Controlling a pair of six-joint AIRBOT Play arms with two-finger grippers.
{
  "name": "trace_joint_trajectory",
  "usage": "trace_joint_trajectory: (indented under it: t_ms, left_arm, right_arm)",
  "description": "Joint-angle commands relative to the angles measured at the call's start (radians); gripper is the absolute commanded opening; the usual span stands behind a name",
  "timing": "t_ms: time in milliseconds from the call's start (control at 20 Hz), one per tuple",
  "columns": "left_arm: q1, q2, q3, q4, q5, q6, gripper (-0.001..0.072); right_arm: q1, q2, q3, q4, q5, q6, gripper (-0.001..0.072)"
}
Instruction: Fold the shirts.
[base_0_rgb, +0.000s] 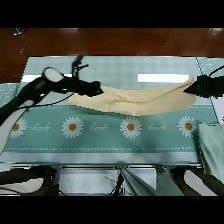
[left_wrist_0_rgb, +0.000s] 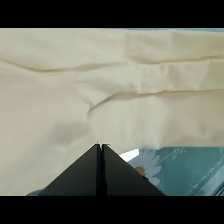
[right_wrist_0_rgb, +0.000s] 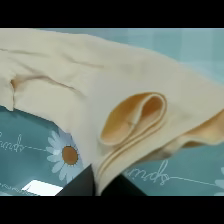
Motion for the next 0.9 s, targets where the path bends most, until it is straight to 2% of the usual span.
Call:
trace_joint_trajectory:
  t_ms: [0, 150, 350, 500, 650, 850]
  left_arm:
    - [-0.168, -0.250, 0.269, -0.006, -0.064, -0.114, 0.0019]
    - [-0.297, -0.425, 0.472, -0.007, -0.156, -0.165, 0.0019]
    - [-0.449, -0.553, 0.601, -0.051, -0.160, -0.215, 0.0019]
    - [-0.492, -0.586, 0.619, -0.175, -0.203, -0.187, 0.0020]
    - [-0.417, -0.583, 0.669, -0.182, -0.261, -0.177, 0.0020]
    - [-0.167, -0.518, 0.688, -0.182, -0.368, -0.192, 0.0020]
  right_arm:
    - [0.048, 0.117, -0.040, -0.002, -0.003, 0.036, 0.0026]
    - [0.099, 0.134, -0.040, -0.001, -0.002, 0.052, 0.0026]
    - [0.174, 0.134, -0.040, -0.001, -0.012, 0.061, 0.0027]
    - [0.194, 0.134, -0.040, -0.002, -0.019, 0.063, 0.0026]
    - [0.194, 0.134, -0.040, -0.001, -0.019, 0.063, 0.0027]
    - [0.194, 0.134, -0.039, 0.060, -0.022, 0.053, 0.0027]
